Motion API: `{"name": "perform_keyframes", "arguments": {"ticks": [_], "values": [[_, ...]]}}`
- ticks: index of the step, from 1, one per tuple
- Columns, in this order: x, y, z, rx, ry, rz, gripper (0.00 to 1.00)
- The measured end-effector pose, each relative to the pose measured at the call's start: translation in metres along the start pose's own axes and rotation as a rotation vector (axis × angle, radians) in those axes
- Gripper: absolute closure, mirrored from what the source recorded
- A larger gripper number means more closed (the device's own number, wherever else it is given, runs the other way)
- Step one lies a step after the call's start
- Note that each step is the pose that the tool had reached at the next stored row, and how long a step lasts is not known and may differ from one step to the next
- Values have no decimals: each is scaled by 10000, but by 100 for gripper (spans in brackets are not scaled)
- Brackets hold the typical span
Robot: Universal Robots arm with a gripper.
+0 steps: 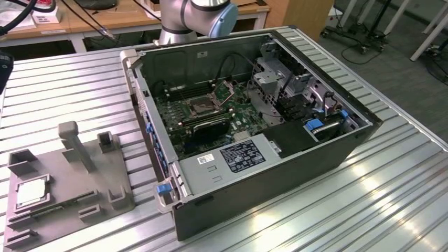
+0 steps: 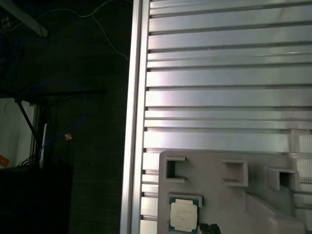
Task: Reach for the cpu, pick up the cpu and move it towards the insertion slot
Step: 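Reach for the cpu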
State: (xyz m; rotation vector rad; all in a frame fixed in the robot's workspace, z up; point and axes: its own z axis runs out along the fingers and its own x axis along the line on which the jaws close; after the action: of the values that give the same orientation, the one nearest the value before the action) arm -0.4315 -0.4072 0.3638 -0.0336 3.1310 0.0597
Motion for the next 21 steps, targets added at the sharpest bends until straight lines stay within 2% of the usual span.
{"name": "perform_keyframes", "arguments": {"ticks": [7, 12, 16, 21], "values": [[67, -32, 28, 0, -63, -61, 89], [95, -83, 48, -1, -59, -177, 89], [162, -94, 85, -1, -59, -236, 89], [191, -108, 119, -2, -58, -282, 89]]}}
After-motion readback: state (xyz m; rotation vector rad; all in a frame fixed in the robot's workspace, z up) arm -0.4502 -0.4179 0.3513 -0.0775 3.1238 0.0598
